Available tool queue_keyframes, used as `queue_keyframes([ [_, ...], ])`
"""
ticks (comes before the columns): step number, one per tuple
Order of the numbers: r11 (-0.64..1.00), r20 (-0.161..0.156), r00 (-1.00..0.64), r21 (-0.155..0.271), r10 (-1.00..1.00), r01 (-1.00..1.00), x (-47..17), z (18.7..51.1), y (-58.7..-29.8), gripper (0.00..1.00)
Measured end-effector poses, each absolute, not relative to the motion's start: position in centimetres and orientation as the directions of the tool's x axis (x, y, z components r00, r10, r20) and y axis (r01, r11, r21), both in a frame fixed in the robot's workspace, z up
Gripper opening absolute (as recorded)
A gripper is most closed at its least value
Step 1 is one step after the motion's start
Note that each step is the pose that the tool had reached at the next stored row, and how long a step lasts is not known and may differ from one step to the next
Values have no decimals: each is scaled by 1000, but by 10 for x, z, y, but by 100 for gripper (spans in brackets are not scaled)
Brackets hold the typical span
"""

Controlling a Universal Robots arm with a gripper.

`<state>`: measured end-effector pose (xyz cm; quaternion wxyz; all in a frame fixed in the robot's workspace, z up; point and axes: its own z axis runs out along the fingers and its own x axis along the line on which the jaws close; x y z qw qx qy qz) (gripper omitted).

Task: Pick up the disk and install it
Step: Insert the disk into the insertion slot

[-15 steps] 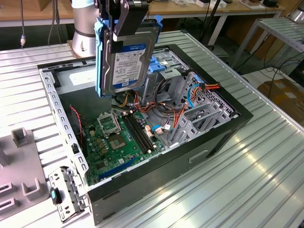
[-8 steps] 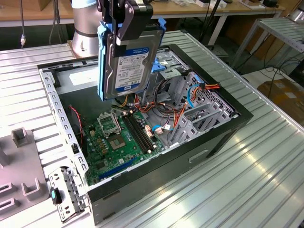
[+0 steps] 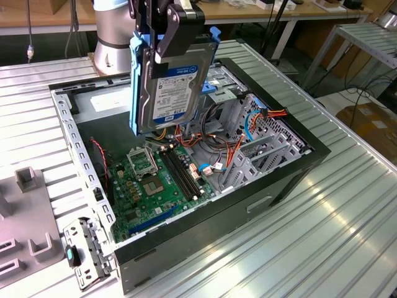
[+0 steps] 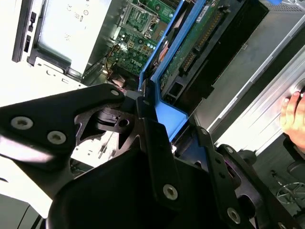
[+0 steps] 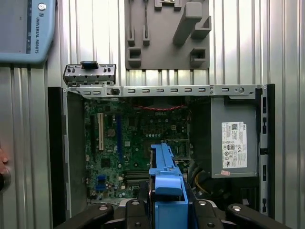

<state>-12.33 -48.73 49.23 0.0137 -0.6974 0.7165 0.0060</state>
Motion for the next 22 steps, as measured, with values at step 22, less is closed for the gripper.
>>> queue_keyframes([
  [22, 27, -28, -27, -10, -999, -1000, -89, 492, -489, 37],
])
